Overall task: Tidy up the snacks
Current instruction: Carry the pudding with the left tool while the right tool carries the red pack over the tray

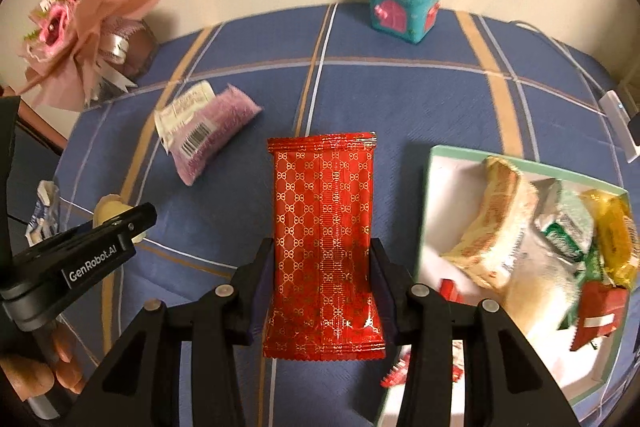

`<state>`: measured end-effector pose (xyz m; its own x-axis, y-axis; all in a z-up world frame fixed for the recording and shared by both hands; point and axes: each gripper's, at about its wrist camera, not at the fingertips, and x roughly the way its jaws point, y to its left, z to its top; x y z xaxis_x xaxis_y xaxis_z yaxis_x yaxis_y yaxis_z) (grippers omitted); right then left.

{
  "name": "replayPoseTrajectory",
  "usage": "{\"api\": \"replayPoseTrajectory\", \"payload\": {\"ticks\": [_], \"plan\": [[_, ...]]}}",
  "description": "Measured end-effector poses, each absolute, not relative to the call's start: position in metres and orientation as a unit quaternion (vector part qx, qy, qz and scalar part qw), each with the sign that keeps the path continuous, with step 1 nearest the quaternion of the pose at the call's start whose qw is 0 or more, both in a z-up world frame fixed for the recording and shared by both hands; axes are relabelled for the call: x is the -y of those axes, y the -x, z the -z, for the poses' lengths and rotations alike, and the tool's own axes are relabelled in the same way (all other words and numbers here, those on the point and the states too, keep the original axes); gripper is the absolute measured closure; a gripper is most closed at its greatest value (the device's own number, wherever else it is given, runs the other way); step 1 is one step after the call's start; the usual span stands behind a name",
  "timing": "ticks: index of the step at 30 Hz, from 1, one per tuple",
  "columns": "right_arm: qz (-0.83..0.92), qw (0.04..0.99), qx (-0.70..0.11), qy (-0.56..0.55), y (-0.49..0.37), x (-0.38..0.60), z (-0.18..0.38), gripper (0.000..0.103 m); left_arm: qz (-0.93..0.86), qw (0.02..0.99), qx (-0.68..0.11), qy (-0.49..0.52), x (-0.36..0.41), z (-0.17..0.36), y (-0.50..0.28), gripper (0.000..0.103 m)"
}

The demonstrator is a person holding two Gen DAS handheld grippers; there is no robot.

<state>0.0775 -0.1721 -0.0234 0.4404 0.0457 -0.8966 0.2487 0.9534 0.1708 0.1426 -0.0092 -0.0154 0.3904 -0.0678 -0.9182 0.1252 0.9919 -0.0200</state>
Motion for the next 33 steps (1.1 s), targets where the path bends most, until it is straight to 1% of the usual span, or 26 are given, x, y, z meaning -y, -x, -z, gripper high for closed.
{"api": "replayPoseTrajectory", "payload": {"ticks": [5,8,17,21,27,33], "plan": [[0.086,0.841,-0.51,-0.157,-0.058,0.202,0.002,0.057,0.081,0.843,-0.531,-0.012,0.021,-0.009,-0.128,0.062],[0.115,0.84,-0.5,-0.177,-0.036,0.235,-0.009,0.057,0.106,0.845,-0.523,-0.01,0.04,-0.021,-0.116,0.062],[0.184,0.823,-0.476,-0.247,0.026,0.311,-0.022,0.056,0.209,0.84,-0.5,-0.043,0.124,-0.044,-0.057,0.062],[0.199,0.816,-0.478,-0.256,0.047,0.325,-0.019,0.056,0.245,0.827,-0.502,-0.064,0.155,-0.04,-0.029,0.062],[0.206,0.816,-0.48,-0.248,0.071,0.327,-0.019,0.056,0.262,0.806,-0.523,-0.09,0.181,-0.017,-0.007,0.062],[0.215,0.794,-0.512,-0.248,0.077,0.329,0.008,0.056,0.256,0.784,-0.551,-0.125,0.198,0.013,0.009,0.062]]}}
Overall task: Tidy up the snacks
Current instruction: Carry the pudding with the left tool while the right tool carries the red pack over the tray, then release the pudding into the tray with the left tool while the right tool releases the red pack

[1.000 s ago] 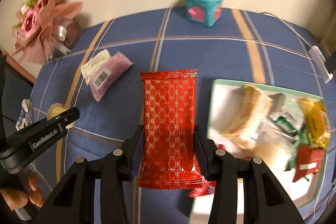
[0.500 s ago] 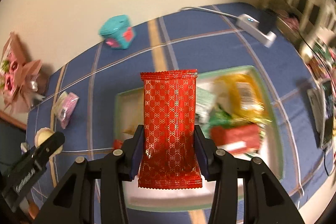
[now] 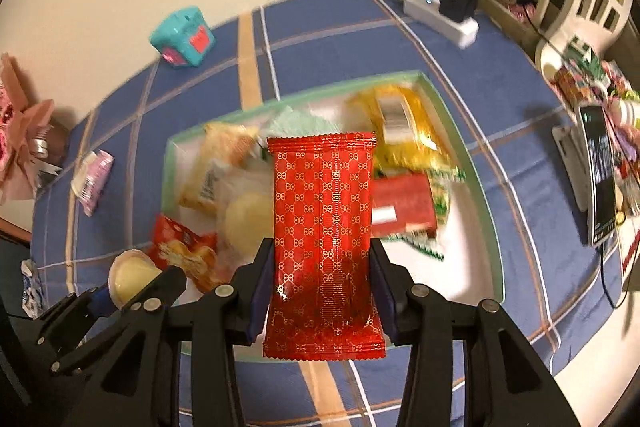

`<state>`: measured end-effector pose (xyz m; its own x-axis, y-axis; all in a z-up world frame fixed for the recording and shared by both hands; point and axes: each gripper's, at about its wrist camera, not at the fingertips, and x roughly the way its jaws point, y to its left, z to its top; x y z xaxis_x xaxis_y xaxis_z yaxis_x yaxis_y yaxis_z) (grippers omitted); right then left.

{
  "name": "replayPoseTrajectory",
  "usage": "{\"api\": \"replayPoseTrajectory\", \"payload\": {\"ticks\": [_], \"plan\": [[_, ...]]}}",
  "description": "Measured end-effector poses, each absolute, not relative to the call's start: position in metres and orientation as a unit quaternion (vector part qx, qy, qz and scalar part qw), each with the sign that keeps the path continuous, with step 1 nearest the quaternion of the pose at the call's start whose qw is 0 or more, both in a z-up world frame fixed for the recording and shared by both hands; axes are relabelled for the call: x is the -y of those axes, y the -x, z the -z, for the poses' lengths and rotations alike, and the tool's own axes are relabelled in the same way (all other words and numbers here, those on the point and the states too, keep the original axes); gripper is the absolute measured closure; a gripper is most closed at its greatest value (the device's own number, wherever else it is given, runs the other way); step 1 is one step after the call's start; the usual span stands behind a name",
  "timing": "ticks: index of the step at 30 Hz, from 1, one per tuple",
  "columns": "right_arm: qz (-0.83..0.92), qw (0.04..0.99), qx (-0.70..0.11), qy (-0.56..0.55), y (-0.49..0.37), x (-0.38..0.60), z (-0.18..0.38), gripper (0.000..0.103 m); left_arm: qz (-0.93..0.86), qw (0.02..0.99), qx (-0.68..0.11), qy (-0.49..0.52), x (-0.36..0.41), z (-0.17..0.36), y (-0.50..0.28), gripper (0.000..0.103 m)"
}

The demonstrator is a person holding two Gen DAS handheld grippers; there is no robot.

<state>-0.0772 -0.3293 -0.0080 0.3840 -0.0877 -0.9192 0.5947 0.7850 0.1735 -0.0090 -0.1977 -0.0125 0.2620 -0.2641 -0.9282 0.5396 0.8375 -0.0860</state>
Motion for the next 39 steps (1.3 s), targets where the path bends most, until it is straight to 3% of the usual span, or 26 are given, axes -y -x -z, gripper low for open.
{"api": "replayPoseTrajectory", "payload": {"ticks": [12,22,26,29,31,32,33,34,39], "plan": [[0.218,0.781,-0.532,-0.245,0.076,0.331,0.022,0.052,0.235,0.777,-0.567,-0.139,0.201,0.028,0.013,0.06],[0.212,0.798,-0.511,-0.237,0.075,0.326,0.003,0.052,0.225,0.794,-0.55,-0.131,0.192,0.01,0.007,0.046],[0.209,0.801,-0.51,-0.234,0.073,0.325,0.0,0.052,0.216,0.798,-0.549,-0.122,0.186,0.007,0.002,0.045],[0.208,0.8,-0.512,-0.232,0.071,0.324,0.001,0.046,0.205,0.803,-0.548,-0.113,0.18,0.005,-0.002,0.041],[0.206,0.801,-0.514,-0.228,0.07,0.323,0.002,0.043,0.192,0.809,-0.544,-0.112,0.176,0.004,-0.005,0.032],[0.205,0.801,-0.516,-0.226,0.069,0.323,0.003,0.038,0.184,0.813,-0.542,-0.112,0.174,0.004,-0.006,0.029],[0.202,0.801,-0.516,-0.228,0.069,0.322,0.003,0.025,0.173,0.817,-0.539,-0.113,0.171,0.005,-0.008,0.025],[0.205,0.802,-0.514,-0.225,0.069,0.322,0.003,0.019,0.16,0.821,-0.535,-0.116,0.168,0.005,-0.01,0.022],[0.195,0.805,-0.515,-0.221,0.066,0.319,0.005,0.017,0.128,0.832,-0.526,-0.121,0.158,0.006,-0.016,0.01]]}}
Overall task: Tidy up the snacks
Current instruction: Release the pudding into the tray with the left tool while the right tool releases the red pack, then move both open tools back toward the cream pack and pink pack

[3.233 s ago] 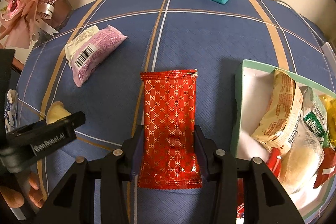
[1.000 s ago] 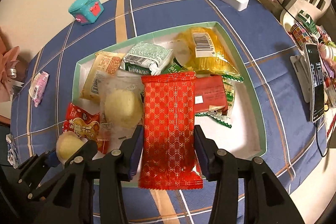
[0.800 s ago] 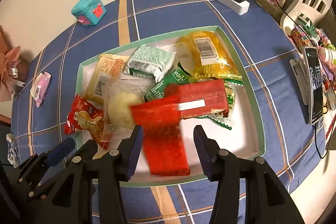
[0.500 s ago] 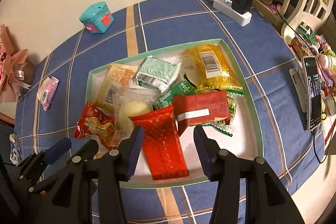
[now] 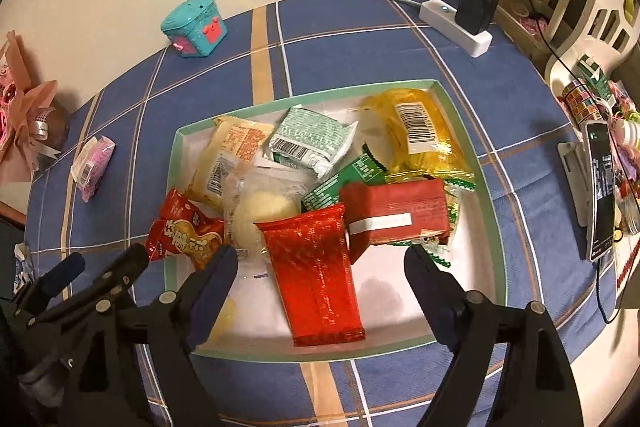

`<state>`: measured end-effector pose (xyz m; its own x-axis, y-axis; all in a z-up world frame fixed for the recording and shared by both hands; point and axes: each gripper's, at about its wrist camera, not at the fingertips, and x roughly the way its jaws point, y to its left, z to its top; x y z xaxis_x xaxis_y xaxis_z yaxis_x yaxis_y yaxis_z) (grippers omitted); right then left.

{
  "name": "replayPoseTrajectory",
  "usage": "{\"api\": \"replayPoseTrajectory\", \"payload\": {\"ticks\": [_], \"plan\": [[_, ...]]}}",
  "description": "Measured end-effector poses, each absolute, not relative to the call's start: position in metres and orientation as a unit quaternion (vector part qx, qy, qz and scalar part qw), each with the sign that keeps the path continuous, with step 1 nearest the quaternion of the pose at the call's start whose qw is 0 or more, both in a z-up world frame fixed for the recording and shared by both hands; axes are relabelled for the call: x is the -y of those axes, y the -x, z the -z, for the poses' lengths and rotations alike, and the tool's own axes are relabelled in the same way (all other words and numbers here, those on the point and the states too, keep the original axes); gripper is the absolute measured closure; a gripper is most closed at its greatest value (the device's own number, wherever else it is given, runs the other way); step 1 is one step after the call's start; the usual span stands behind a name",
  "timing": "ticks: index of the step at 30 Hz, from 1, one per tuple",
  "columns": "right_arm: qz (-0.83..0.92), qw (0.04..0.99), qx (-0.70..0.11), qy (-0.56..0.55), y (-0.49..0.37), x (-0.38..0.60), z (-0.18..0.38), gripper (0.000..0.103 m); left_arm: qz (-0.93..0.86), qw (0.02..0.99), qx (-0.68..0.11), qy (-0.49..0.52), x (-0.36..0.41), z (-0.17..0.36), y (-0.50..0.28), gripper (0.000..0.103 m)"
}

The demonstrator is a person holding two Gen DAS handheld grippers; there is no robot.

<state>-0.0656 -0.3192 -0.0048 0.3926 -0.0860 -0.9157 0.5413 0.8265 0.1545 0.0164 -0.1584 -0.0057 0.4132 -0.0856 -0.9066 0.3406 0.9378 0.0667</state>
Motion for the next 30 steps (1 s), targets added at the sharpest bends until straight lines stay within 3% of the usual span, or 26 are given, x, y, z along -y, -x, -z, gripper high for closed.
{"api": "replayPoseTrajectory", "payload": {"ticks": [4,6,7,21,30], "plan": [[0.191,0.806,-0.518,-0.214,0.063,0.316,0.006,0.015,0.105,0.843,-0.509,-0.138,0.155,0.004,-0.018,0.003],[0.191,0.808,-0.516,-0.213,0.063,0.314,0.005,0.003,0.097,0.847,-0.504,-0.14,0.152,0.003,-0.02,0.002],[0.192,0.809,-0.513,-0.212,0.062,0.314,0.004,0.003,0.094,0.848,-0.503,-0.142,0.151,0.003,-0.02,0.0],[0.181,0.814,-0.513,-0.204,0.042,0.294,0.003,0.003,0.076,0.853,-0.505,-0.11,0.119,-0.003,-0.043,0.0],[0.149,0.83,-0.506,-0.183,0.017,0.25,-0.004,0.003,0.03,0.853,-0.518,-0.046,0.044,-0.005,-0.074,0.0]]}}
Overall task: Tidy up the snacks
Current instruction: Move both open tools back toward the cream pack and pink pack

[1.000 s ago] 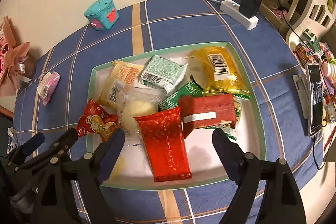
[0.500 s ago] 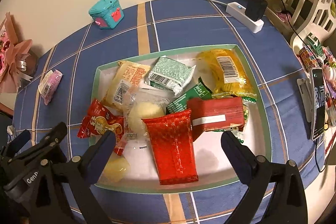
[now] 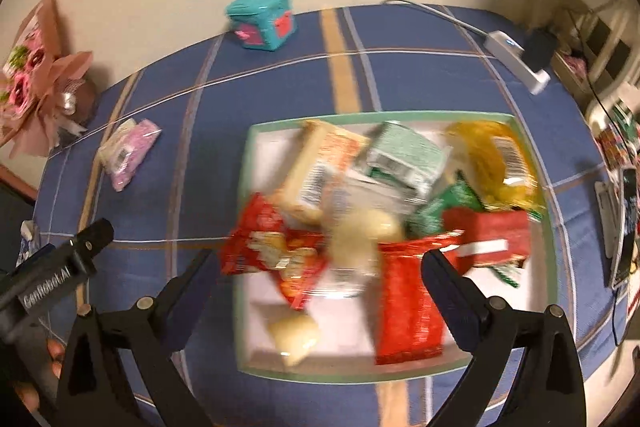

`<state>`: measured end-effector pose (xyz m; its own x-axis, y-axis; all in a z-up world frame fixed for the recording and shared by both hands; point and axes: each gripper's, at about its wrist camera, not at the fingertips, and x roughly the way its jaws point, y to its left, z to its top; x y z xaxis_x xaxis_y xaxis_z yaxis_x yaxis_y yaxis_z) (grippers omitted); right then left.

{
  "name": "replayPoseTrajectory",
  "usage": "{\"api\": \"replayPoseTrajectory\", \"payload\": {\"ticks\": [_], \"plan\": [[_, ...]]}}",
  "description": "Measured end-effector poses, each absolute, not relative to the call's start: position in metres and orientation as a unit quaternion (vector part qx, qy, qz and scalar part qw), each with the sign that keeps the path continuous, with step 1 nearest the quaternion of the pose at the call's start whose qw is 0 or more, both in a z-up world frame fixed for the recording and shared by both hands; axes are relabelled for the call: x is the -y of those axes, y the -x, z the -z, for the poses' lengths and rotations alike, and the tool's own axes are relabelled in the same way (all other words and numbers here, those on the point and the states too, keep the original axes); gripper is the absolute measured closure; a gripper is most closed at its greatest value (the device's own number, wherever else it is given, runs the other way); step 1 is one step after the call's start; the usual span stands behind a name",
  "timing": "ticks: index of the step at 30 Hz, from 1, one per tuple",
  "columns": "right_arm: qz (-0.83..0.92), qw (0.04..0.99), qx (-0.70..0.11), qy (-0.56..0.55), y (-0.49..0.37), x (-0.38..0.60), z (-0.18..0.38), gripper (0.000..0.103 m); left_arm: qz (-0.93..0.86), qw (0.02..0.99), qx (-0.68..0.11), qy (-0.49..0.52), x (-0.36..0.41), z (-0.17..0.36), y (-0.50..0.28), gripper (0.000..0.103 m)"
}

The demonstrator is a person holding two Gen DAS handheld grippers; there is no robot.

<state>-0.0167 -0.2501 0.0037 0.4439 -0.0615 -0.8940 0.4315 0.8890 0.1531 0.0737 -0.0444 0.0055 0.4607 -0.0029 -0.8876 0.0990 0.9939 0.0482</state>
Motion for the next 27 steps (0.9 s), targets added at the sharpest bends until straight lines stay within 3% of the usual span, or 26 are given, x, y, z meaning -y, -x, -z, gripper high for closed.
{"api": "replayPoseTrajectory", "payload": {"ticks": [13,27], "plan": [[0.085,0.848,-0.499,-0.157,-0.034,0.173,-0.001,0.003,-0.047,0.836,-0.545,0.047,-0.08,0.012,-0.12,0.0],[0.059,0.837,-0.518,-0.164,-0.166,0.121,0.021,0.003,-0.009,0.842,-0.538,0.034,-0.102,0.017,-0.226,0.0]]}}
